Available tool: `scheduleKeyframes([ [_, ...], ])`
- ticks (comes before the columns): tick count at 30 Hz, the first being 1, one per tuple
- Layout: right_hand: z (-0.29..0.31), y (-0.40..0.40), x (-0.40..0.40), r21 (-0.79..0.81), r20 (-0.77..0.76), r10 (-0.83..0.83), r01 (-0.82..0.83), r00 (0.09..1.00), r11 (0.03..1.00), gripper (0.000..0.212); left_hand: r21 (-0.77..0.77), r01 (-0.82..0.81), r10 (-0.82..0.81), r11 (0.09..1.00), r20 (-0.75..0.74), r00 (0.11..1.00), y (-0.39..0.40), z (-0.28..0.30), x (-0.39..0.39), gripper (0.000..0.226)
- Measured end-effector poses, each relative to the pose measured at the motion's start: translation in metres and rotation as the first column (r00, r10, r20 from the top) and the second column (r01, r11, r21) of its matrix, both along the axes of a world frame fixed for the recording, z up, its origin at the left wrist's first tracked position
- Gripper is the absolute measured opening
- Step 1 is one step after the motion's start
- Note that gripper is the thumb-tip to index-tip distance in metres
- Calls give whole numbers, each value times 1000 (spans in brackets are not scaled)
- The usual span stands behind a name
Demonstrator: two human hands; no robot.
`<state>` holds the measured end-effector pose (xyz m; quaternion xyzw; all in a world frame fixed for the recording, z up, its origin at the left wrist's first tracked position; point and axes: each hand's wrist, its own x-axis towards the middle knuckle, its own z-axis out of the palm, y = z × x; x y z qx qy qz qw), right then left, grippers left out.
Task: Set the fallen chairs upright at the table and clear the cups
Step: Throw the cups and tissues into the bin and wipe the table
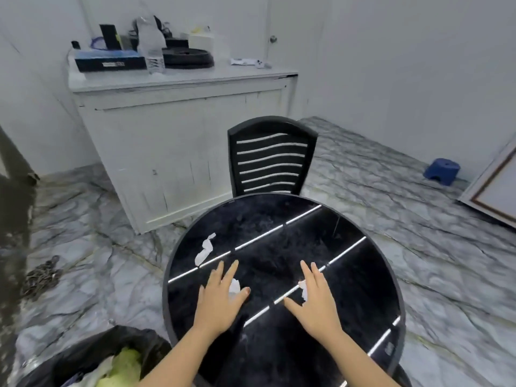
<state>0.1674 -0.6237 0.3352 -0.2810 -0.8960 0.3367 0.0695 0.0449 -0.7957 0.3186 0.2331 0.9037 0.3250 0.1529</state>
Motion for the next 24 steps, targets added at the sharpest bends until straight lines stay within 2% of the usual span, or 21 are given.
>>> scheduleKeyframes([
  [5, -22, 24, 17, -62, 48, -55, 58, 997, 996, 88, -166, 19, -36, 986, -102, 994, 12, -25, -4, 65],
  [11, -41, 28, 8, -29, 108, 9, -6, 994, 1000, 89, -306, -26, -41, 952, -211, 977, -3, -42, -22, 83],
  [16, -52, 29, -4, 19, 98, 23, -25, 995, 1000, 86, -359, -21, -64, 933, -224, 972, -6, -42, -45, 104],
  [21, -57, 30, -16, 17, 86, 32, -34, 996, 999, 75, -357, -98, 11, 929, -239, 971, -8, -43, -75, 100],
  [24, -59, 29, -18, 43, 98, 31, -36, 995, 998, 70, -341, -64, -16, 938, -225, 974, -9, -48, -86, 99],
])
